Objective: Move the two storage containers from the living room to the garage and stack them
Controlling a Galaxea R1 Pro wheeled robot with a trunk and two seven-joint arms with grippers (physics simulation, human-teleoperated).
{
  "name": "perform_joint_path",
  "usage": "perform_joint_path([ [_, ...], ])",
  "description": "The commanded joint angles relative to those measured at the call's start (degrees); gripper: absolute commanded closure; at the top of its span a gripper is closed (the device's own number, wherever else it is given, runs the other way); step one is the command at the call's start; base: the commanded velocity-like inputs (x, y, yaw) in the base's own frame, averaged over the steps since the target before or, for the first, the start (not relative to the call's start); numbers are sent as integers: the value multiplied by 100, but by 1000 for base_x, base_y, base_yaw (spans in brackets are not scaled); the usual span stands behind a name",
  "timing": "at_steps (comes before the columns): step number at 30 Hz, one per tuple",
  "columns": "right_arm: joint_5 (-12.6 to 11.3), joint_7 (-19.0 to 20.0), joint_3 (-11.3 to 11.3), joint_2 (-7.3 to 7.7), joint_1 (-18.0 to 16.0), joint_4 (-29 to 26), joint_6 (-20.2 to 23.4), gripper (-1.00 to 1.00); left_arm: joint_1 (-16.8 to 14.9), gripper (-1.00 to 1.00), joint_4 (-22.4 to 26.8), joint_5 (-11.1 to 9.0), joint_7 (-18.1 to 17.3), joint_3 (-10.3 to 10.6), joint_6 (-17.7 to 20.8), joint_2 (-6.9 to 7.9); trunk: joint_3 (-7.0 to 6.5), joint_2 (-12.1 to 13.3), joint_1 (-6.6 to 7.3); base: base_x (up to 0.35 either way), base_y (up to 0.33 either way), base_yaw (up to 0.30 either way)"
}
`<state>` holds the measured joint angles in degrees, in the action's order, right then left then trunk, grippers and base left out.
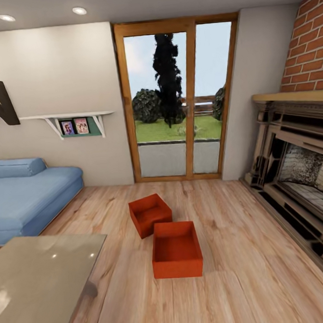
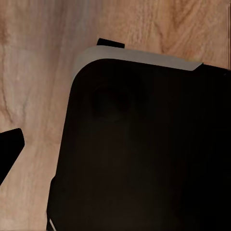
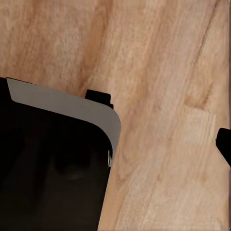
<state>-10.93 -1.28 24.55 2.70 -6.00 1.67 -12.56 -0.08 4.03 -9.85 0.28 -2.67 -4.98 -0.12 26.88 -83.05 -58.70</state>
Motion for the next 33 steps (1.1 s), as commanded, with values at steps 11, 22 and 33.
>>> perform_joint_path([
  [11, -44, -2, 50, -3, -6, 18, -43, -100, -1, -100, 2, -17, -35, -23, -12, 3, 5, -3, -3, 313, -103, 0],
  [22, -50, -2, 50, -6, -6, 18, -31, -100, -1, -100, 2, -17, -37, -23, -12, 3, 5, -3, -3, 306, -117, 0],
  [33, -41, 4, 55, 3, -6, 18, -28, -100, -1, -100, 2, -2, -37, -14, -20, 3, 5, -3, -3, 306, -117, 0],
])
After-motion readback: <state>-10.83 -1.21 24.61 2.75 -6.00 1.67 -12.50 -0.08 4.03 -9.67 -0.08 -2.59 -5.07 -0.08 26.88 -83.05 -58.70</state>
